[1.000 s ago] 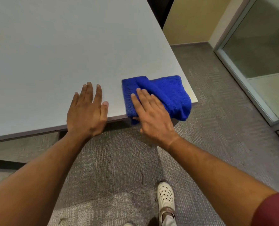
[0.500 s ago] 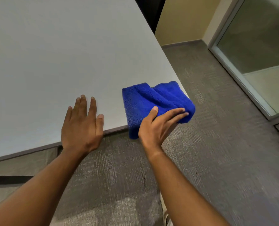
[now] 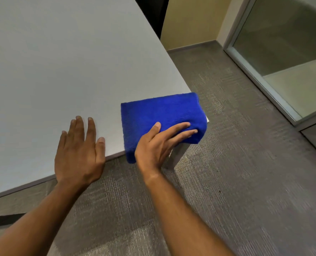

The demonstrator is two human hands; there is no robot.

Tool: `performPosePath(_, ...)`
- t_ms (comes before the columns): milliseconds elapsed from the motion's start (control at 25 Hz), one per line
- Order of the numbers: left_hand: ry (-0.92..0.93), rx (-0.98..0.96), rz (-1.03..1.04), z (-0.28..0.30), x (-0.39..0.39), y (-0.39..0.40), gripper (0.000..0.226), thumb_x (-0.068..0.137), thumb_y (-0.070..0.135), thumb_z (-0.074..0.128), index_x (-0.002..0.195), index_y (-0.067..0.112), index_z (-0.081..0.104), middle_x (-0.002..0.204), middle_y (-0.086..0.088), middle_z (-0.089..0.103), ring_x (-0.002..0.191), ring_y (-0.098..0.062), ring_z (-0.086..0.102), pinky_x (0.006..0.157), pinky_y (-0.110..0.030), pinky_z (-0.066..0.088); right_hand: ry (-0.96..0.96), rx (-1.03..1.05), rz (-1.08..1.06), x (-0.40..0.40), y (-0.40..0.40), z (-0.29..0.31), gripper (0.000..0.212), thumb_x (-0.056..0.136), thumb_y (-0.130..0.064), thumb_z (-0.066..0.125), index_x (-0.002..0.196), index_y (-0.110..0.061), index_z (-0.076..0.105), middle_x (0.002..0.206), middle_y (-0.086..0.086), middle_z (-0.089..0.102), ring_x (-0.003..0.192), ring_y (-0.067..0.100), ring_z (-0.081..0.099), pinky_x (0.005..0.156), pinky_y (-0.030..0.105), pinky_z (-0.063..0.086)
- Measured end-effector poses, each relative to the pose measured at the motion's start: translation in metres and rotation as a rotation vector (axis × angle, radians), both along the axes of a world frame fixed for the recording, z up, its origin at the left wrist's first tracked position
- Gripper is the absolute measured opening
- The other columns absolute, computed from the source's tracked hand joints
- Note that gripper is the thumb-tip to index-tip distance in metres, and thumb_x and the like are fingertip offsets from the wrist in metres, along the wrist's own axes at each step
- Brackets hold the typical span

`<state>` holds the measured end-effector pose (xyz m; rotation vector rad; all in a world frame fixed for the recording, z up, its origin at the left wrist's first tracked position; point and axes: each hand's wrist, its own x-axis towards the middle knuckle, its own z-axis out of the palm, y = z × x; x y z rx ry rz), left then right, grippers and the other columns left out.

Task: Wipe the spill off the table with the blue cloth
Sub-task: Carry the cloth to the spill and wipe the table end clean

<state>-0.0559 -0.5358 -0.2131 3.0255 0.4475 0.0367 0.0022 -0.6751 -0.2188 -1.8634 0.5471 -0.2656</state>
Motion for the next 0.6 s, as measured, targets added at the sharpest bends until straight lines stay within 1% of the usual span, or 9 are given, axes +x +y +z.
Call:
performPosePath(160,-0.008,0.013,-0.01,-0.001,-0.001,0.0,0.071,0.095,0.049,0.009,0.157,0.013,0.011,0.164,-0.018,0.01,0.152,-0.029,0.007,0.123,-0.046,0.009,0.054,0.008,-0.16,0.023,-0.012,0.007,0.075,0.102,-0.022,0.043,0.154,0.003,-0.004,0.161,0.023,-0.023,0.153,0.037,-0.006,0.124,0.042,0.009)
performPosePath(240,-0.016,0.025,-0.008,-0.002,0.001,-0.002,0.071,0.096,0.048,0.011,0.156,0.013,0.012,0.164,-0.019,0.011,0.152,-0.03,0.008,0.122,-0.046,0.009,0.049,0.022,-0.161,0.015,0.002,0.009,0.074,0.102,-0.022,0.043,0.155,0.002,-0.003,0.161,0.023,-0.023,0.152,0.036,-0.008,0.124,0.043,0.007)
performPosePath(400,-0.024,0.027,-0.008,-0.002,0.001,0.0,0.07,0.095,0.046,0.013,0.155,0.01,0.016,0.162,-0.022,0.016,0.151,-0.033,0.013,0.121,-0.05,0.014,0.01,-0.044,-0.033,-0.004,0.015,-0.003,0.076,0.101,-0.025,0.044,0.154,0.004,-0.002,0.159,0.025,-0.026,0.152,0.037,-0.013,0.125,0.042,0.004)
performPosePath(480,-0.012,0.035,-0.03,-0.001,0.0,0.001,0.071,0.095,0.046,0.012,0.155,0.009,0.016,0.161,-0.023,0.017,0.15,-0.034,0.014,0.121,-0.051,0.015,0.034,-0.028,-0.086,0.011,0.002,-0.003,0.077,0.101,-0.025,0.044,0.154,0.002,-0.004,0.159,0.025,-0.027,0.152,0.037,-0.013,0.125,0.043,0.004)
performPosePath(600,-0.007,0.037,-0.037,0.0,0.001,-0.001,0.07,0.095,0.047,0.012,0.155,0.009,0.016,0.161,-0.023,0.017,0.15,-0.034,0.014,0.121,-0.052,0.016,0.085,-0.001,-0.207,0.031,-0.01,0.003,0.075,0.101,-0.024,0.044,0.155,0.001,-0.002,0.161,0.024,-0.023,0.152,0.037,-0.01,0.124,0.044,0.006)
